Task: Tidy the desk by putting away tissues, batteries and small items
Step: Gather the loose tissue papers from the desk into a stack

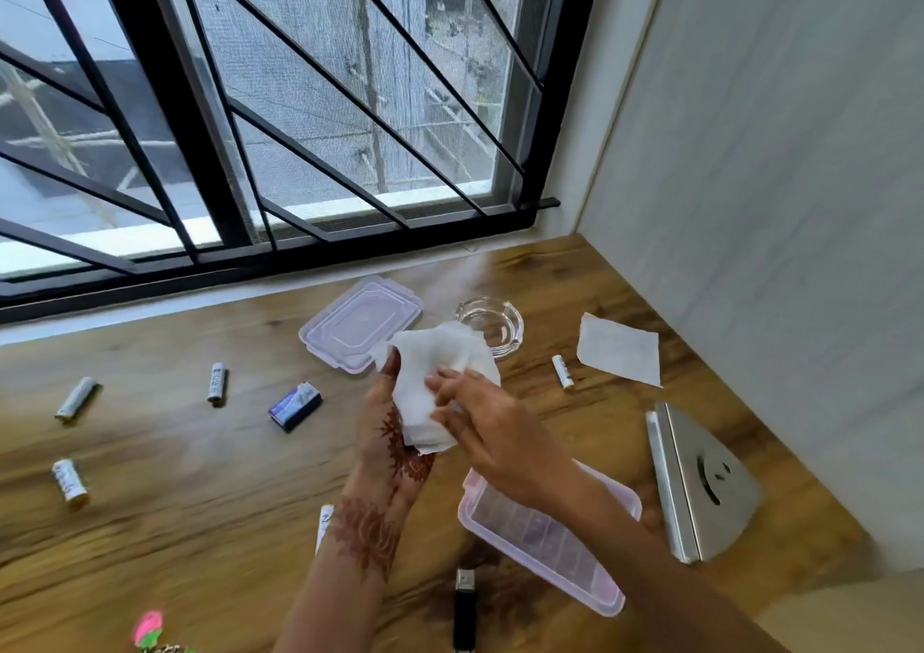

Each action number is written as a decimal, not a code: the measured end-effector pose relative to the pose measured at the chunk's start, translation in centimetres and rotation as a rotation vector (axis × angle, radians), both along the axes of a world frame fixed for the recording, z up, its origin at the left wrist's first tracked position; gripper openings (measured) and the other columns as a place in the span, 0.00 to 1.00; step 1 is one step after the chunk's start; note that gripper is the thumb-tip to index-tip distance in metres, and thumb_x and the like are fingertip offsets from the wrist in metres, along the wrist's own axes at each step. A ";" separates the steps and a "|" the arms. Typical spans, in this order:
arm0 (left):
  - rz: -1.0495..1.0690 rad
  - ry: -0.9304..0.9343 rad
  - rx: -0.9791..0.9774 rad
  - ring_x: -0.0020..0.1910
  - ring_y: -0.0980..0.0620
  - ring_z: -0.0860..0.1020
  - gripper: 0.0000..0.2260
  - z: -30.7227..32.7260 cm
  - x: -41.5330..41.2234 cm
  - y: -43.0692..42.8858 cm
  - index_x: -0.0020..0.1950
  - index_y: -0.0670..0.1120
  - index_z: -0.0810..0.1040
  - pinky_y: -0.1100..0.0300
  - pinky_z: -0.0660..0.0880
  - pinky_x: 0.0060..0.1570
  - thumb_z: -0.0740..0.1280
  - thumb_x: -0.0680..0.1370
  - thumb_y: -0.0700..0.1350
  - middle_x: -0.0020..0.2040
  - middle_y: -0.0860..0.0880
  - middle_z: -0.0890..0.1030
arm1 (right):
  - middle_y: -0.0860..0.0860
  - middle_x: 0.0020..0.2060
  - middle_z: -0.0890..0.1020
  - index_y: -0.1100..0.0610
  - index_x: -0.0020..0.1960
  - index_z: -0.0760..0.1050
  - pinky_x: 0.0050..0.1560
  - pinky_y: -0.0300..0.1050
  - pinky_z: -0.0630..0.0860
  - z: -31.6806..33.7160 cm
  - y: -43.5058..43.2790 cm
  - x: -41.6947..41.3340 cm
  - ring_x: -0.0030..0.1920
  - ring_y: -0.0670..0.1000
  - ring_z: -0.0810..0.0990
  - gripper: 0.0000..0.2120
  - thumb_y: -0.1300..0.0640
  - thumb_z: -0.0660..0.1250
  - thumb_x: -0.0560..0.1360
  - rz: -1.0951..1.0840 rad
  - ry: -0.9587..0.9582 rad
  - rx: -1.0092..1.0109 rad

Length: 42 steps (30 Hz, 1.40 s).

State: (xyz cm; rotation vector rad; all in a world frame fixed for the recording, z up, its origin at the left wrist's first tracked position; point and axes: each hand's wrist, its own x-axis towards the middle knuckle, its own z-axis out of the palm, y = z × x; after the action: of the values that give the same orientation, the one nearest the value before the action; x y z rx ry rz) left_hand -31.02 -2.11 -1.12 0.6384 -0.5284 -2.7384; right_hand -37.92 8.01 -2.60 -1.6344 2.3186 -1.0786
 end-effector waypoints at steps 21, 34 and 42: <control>0.104 -0.165 -0.158 0.29 0.49 0.83 0.07 1.0 -2.3 2.3 0.49 0.44 0.75 0.54 0.78 0.23 0.58 0.80 0.41 0.32 0.48 0.84 | 0.55 0.50 0.79 0.59 0.51 0.72 0.45 0.45 0.73 -6.5 5.8 -16.7 0.49 0.53 0.77 0.06 0.57 0.62 0.77 -0.656 -0.035 0.334; 0.091 -0.157 -0.164 0.32 0.48 0.84 0.08 0.7 -2.8 2.7 0.54 0.42 0.74 0.52 0.79 0.25 0.57 0.80 0.42 0.35 0.46 0.85 | 0.55 0.43 0.78 0.62 0.50 0.72 0.39 0.43 0.72 -5.9 5.7 -16.3 0.43 0.52 0.77 0.07 0.59 0.58 0.79 -0.704 -0.058 0.130; 0.046 -0.181 -0.151 0.29 0.48 0.83 0.09 0.9 -3.6 3.6 0.48 0.42 0.75 0.53 0.78 0.23 0.56 0.80 0.42 0.32 0.46 0.84 | 0.46 0.34 0.72 0.59 0.50 0.68 0.29 0.32 0.68 0.9 3.8 -8.4 0.29 0.42 0.70 0.05 0.57 0.57 0.80 -0.418 -0.379 -0.293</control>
State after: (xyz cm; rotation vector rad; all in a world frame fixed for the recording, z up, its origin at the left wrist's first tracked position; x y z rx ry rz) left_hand -34.65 1.45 -0.22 0.8531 -0.7444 -2.5811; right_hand -46.27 11.77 -1.67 -0.9048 2.3682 -1.7078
